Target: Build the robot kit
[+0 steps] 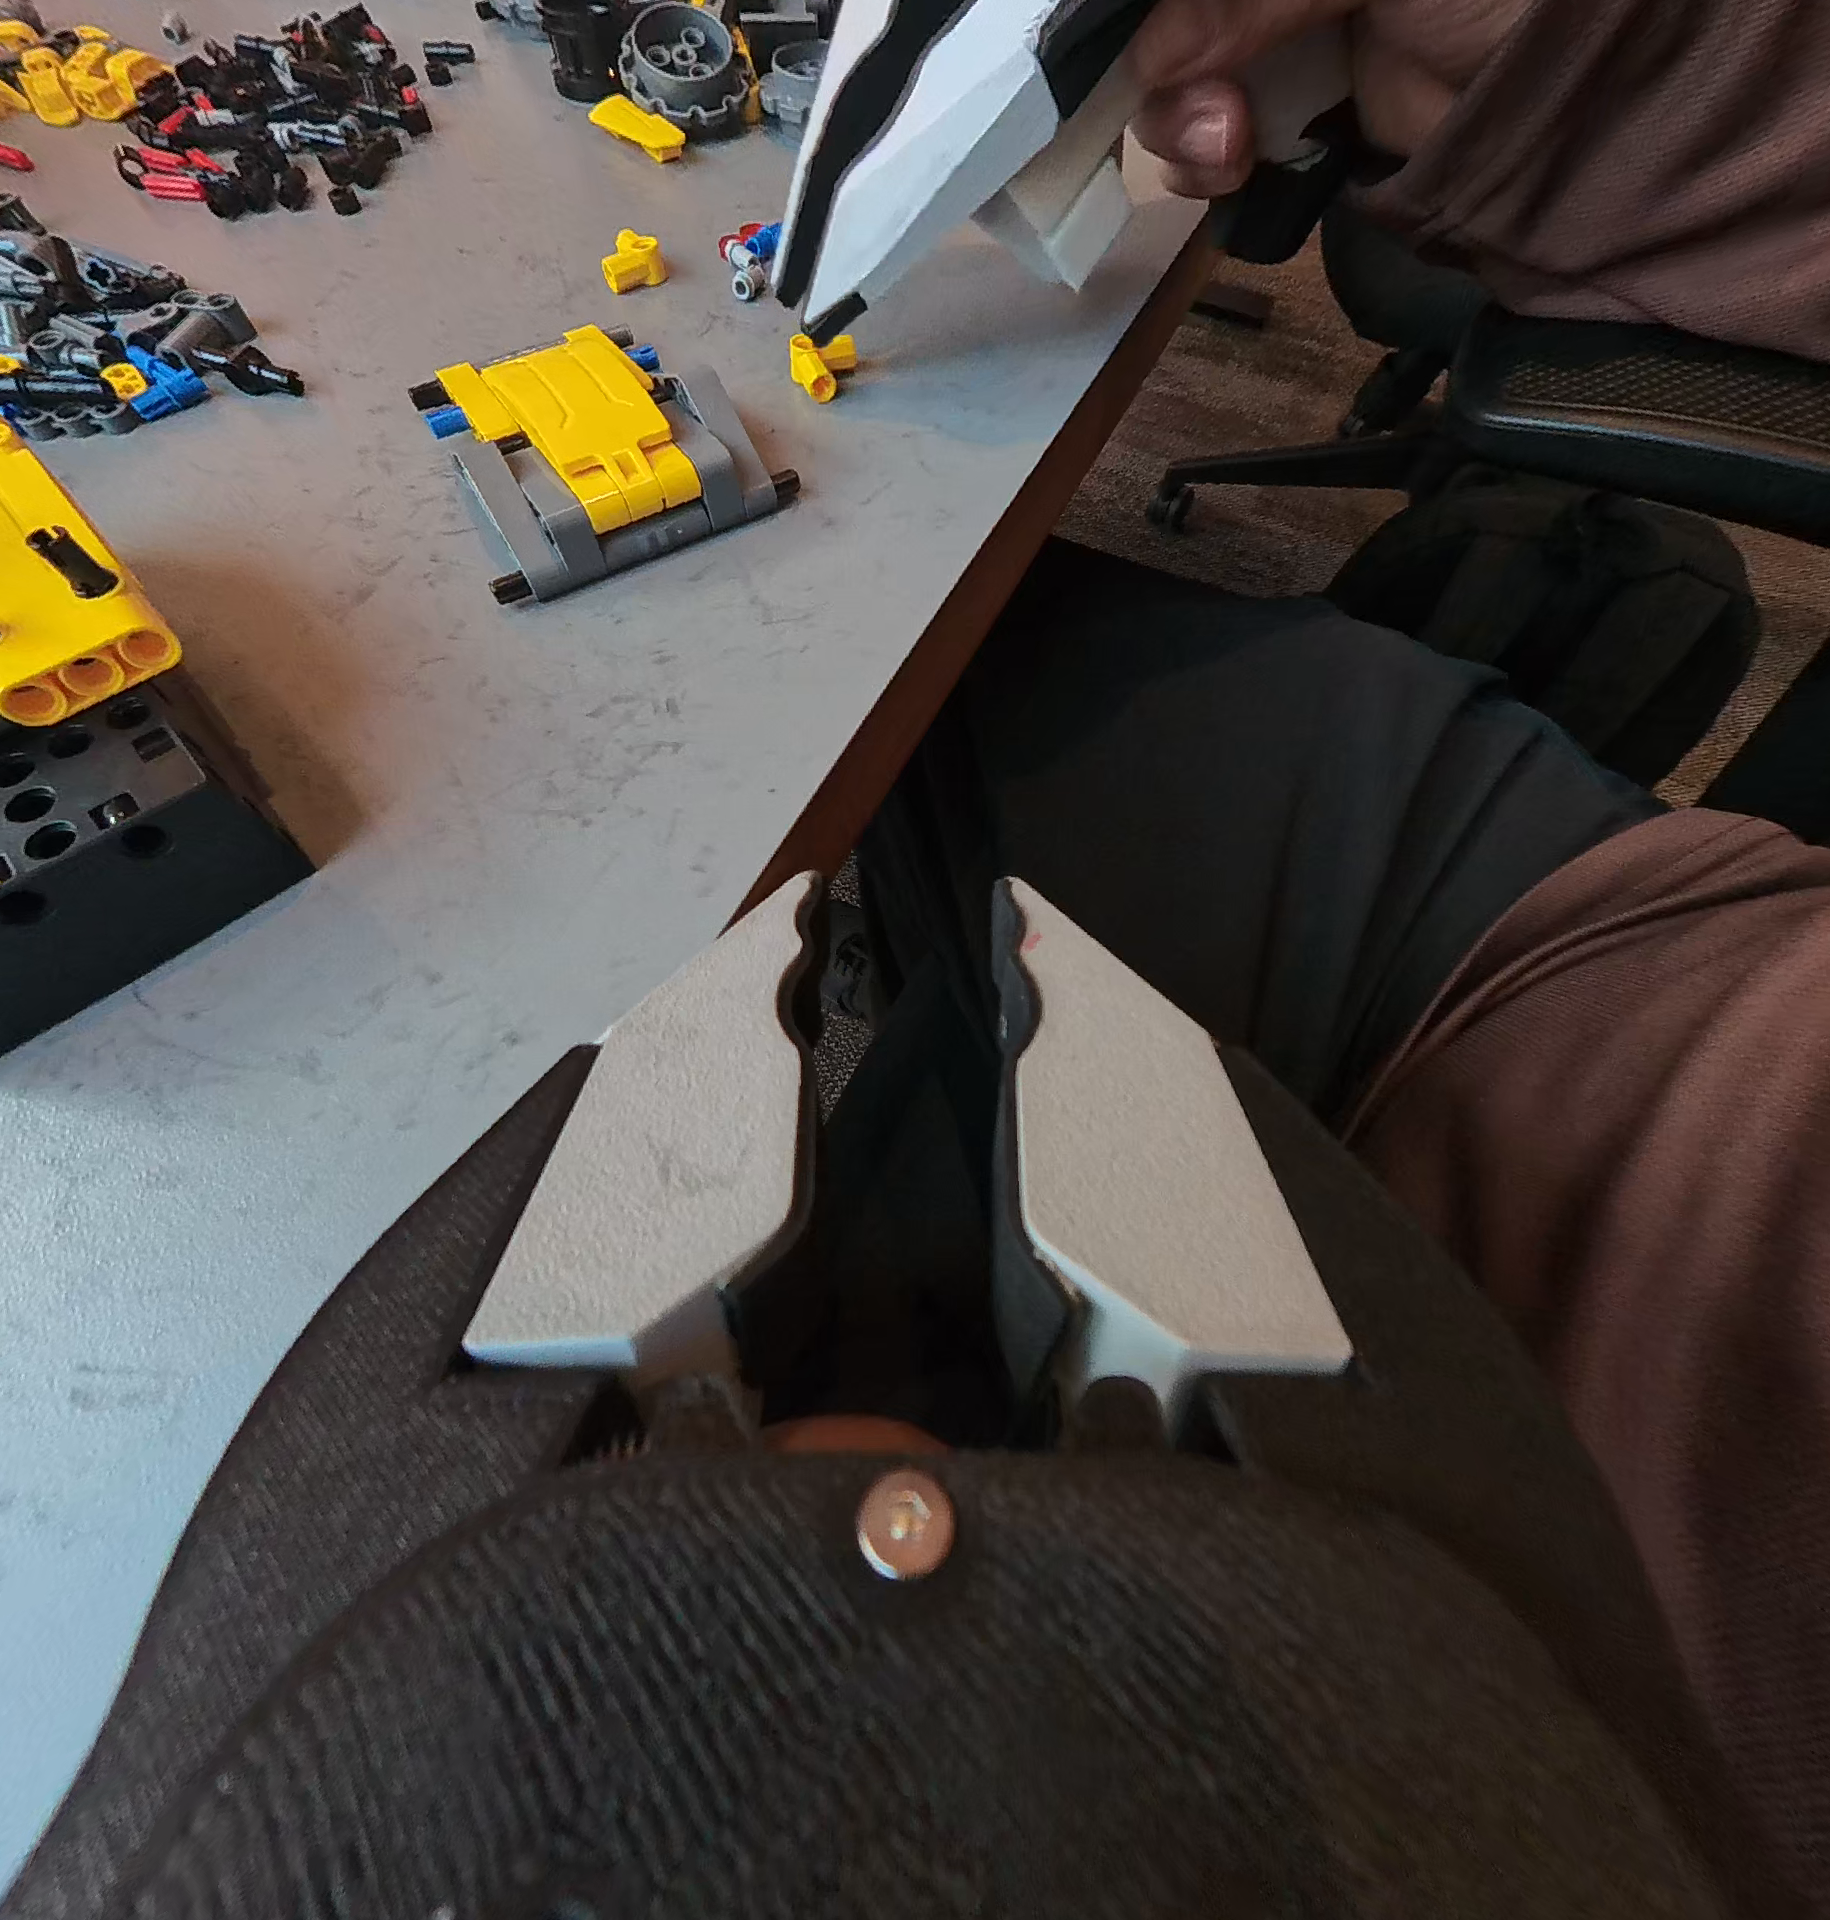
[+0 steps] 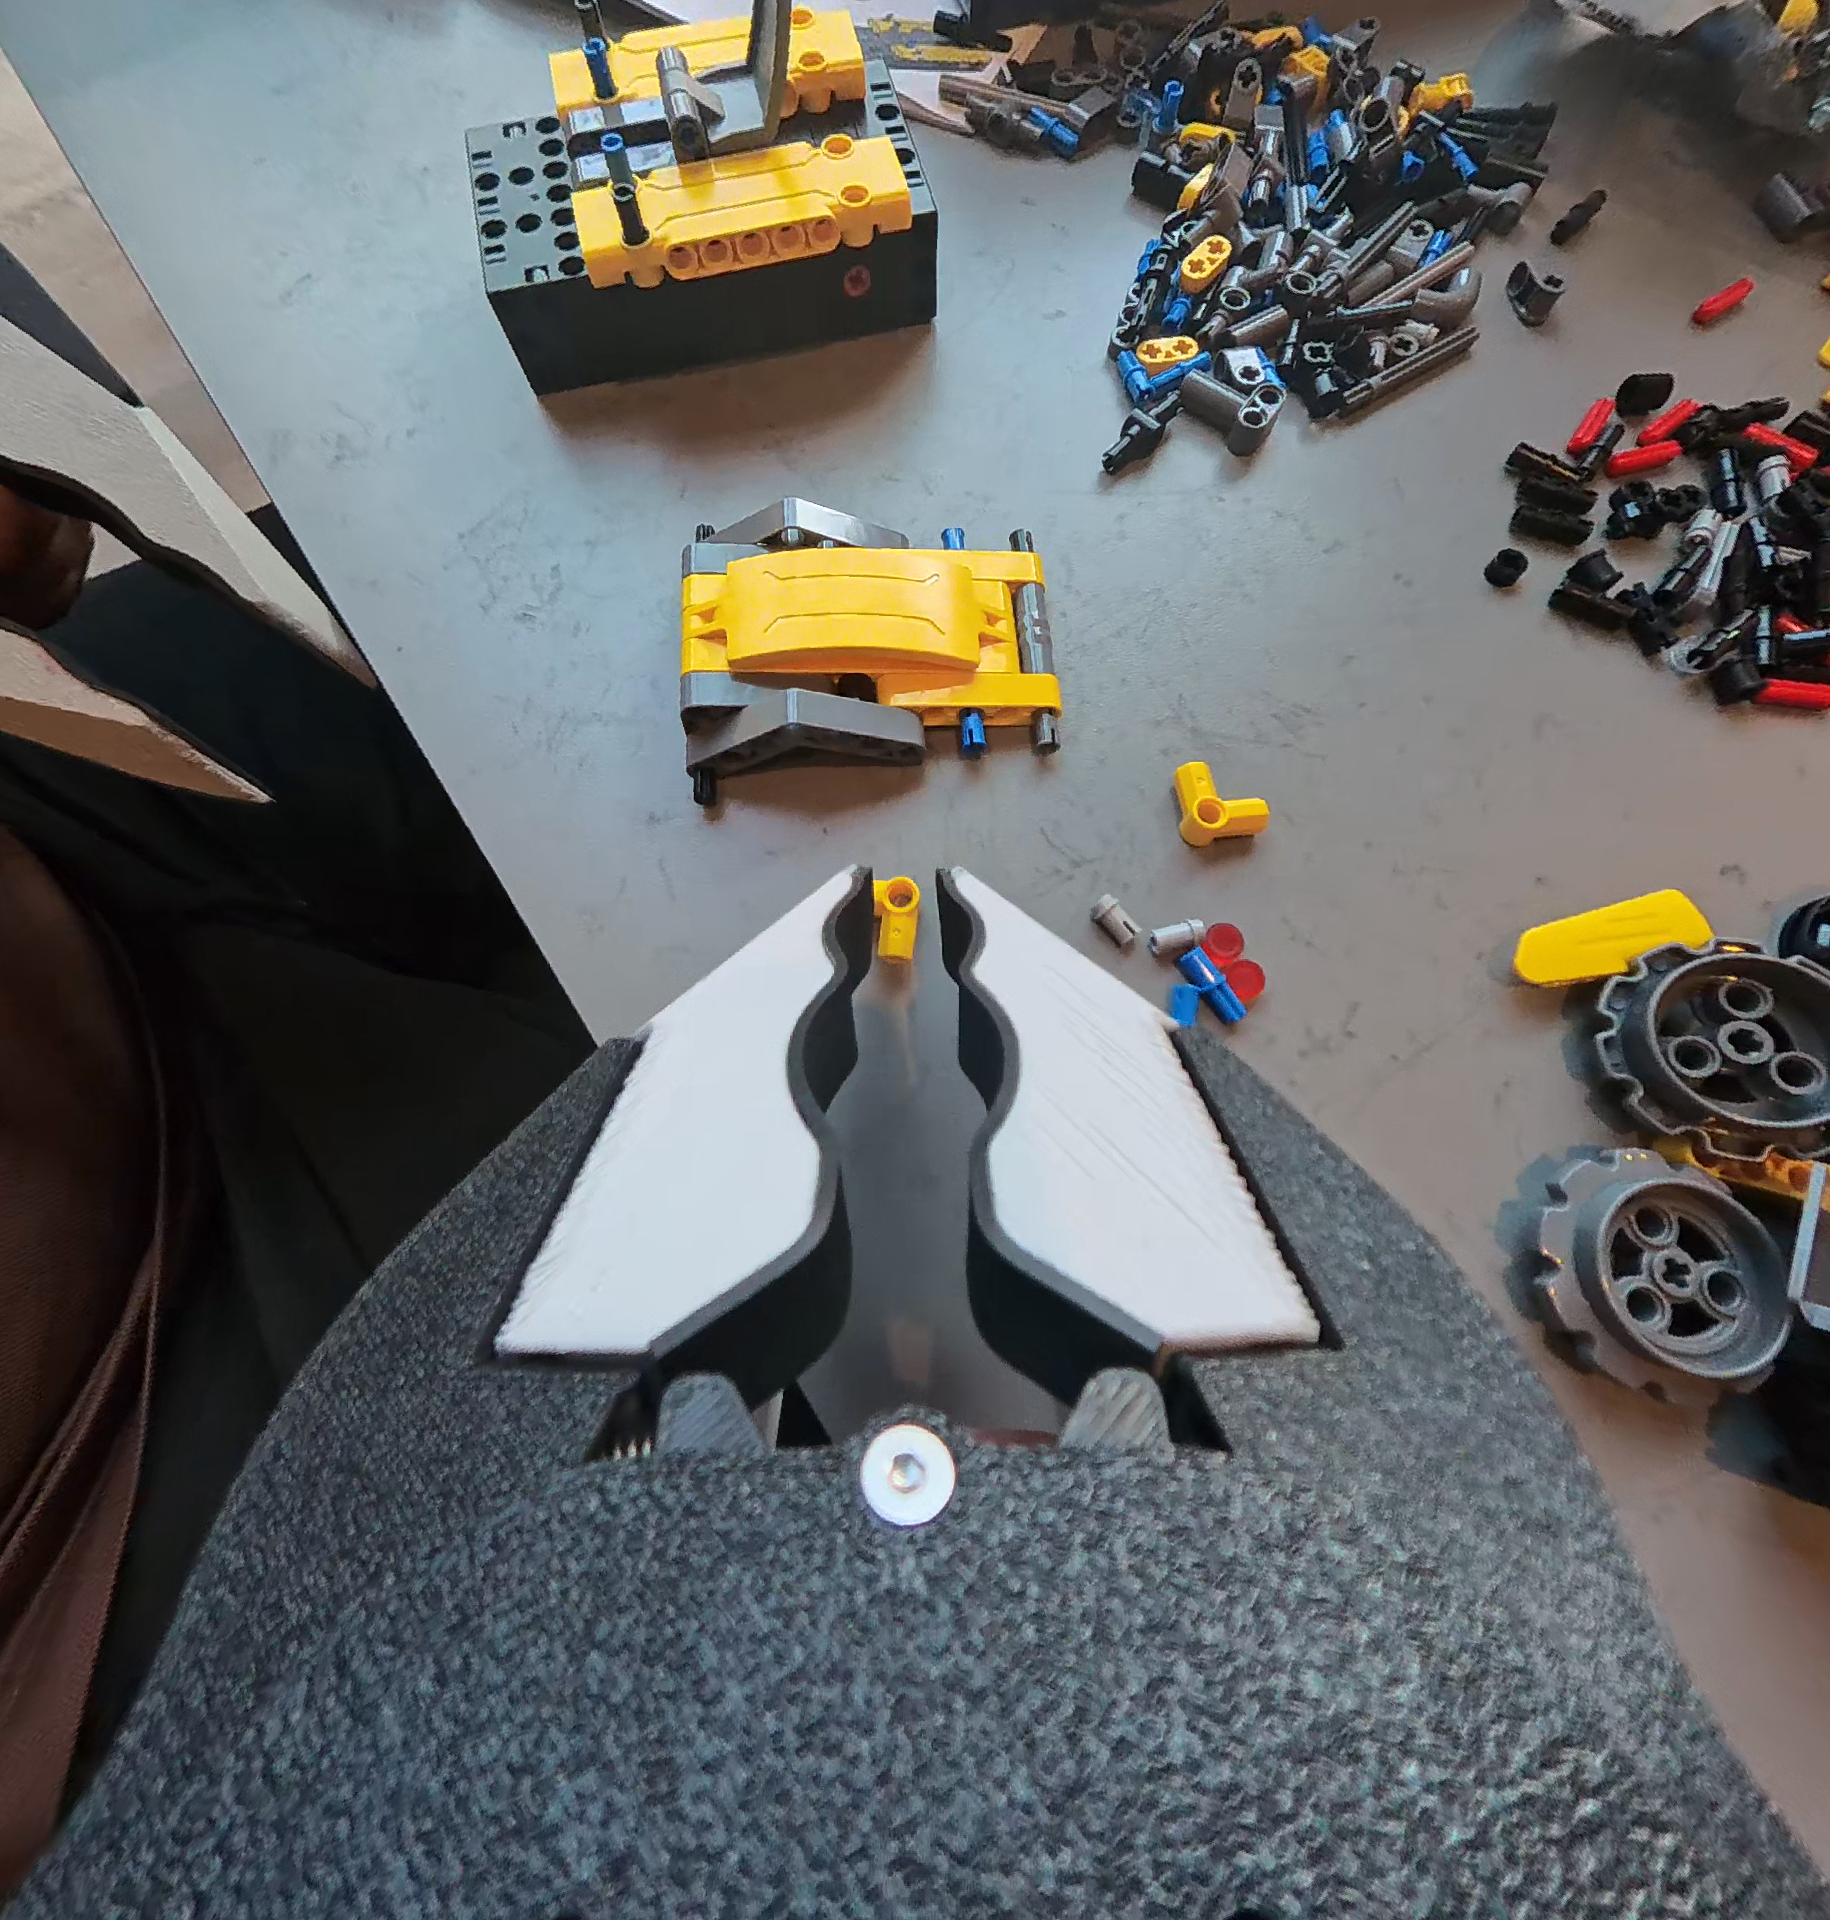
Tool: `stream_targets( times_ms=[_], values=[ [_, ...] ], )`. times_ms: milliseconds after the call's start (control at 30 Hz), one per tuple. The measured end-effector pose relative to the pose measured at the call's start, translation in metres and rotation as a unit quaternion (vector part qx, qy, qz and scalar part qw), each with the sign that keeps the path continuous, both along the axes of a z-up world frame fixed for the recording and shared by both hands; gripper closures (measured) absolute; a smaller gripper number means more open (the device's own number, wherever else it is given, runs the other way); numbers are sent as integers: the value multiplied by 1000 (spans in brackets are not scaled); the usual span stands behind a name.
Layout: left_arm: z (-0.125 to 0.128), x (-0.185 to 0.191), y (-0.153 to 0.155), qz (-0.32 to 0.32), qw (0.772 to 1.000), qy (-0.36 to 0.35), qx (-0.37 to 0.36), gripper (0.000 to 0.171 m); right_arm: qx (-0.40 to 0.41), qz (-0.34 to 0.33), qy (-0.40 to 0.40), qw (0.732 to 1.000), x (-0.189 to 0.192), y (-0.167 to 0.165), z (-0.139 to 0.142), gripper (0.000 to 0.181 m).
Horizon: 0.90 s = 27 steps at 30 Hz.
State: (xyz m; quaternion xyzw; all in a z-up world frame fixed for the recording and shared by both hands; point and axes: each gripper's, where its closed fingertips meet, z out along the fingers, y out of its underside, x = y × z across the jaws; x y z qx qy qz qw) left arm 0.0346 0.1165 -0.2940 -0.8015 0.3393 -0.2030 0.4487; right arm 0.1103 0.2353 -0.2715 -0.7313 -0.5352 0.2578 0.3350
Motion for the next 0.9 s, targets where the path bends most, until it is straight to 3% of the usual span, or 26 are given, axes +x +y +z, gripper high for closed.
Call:
stream_targets(
  times_ms=[300, 533, 900],
  values=[
    [1, -1, 0, 0, 1000, -3, -1, 144, -18, 14, -29, 999, 5, -9, -9, 170],
    [-1, 2, -1, -4, 1000, 2, -1, 144, -46, 85, -20, 995, -5, -43, -1, 172],
    [0, 1, -1, -4, 1000, 0, -2, 144, -2, 41, -37, 998, 0, -21, -1, 170]
  ],
)
